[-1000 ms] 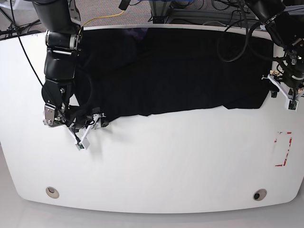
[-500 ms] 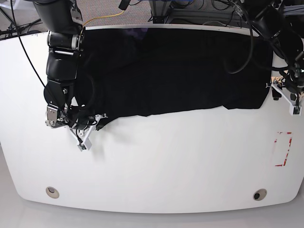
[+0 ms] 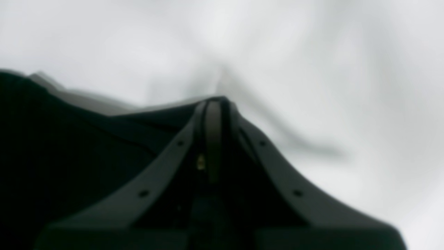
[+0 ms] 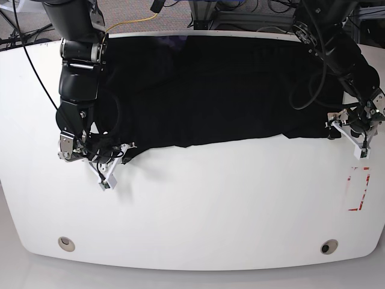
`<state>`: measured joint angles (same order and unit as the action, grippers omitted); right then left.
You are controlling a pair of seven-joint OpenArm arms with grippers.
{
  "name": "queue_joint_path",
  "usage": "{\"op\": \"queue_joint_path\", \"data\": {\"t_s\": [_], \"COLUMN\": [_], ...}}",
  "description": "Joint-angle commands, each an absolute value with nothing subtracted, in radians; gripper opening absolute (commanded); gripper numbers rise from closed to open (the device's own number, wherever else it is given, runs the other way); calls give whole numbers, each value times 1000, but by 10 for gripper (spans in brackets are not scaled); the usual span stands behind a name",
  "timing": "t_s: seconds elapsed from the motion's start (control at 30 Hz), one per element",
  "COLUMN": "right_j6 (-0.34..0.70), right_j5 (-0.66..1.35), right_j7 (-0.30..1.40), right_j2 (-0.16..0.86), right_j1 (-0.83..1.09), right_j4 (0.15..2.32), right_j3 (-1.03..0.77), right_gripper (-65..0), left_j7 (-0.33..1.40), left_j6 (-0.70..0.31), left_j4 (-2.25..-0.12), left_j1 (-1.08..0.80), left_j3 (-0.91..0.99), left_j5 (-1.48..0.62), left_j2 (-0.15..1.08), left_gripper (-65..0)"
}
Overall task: Fold the T-shirt properly
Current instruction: 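Lower the left gripper and grasp the folded shirt edge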
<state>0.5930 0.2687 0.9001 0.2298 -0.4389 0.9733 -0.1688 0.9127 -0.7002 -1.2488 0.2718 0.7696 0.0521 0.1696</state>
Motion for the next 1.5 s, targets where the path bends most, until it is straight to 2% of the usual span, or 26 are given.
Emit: {"op": "queue_joint_path", "data": {"t_s": [0.0, 0.27, 0.53, 0.73, 1.1, 1.37, 1.47], "right_j6": [598, 598, 598, 598, 598, 598, 598], "right_j5": [286, 286, 286, 286, 286, 286, 286], "right_j7": [885, 885, 885, 885, 885, 885, 885], "right_j2": [243, 246, 246, 245, 246, 246, 246], "right_j1": [-469, -469, -469, -469, -467, -467, -467], "right_j4": [992, 992, 992, 992, 992, 992, 992], "right_j3": [-171, -173, -173, -173, -173, -173, -173], "right_gripper": [-650, -650, -650, -650, -650, -650, -650], "left_j7": [897, 897, 897, 897, 898, 898, 898], "left_j6": [-698, -698, -698, -698, -698, -698, -698], "left_j4": [-1247, -1231, -1233, -1239, -1262, -1259, -1257], "left_j1": [291, 278, 263, 263, 243, 246, 246], "left_j3": [763, 654, 634, 636, 641, 634, 639], "left_j5": [39, 39, 39, 38, -140, -151, -154], "left_j2": [183, 173, 170, 170, 180, 199, 206], "left_gripper": [-172, -172, -174, -268, -267, -265, -232]}}
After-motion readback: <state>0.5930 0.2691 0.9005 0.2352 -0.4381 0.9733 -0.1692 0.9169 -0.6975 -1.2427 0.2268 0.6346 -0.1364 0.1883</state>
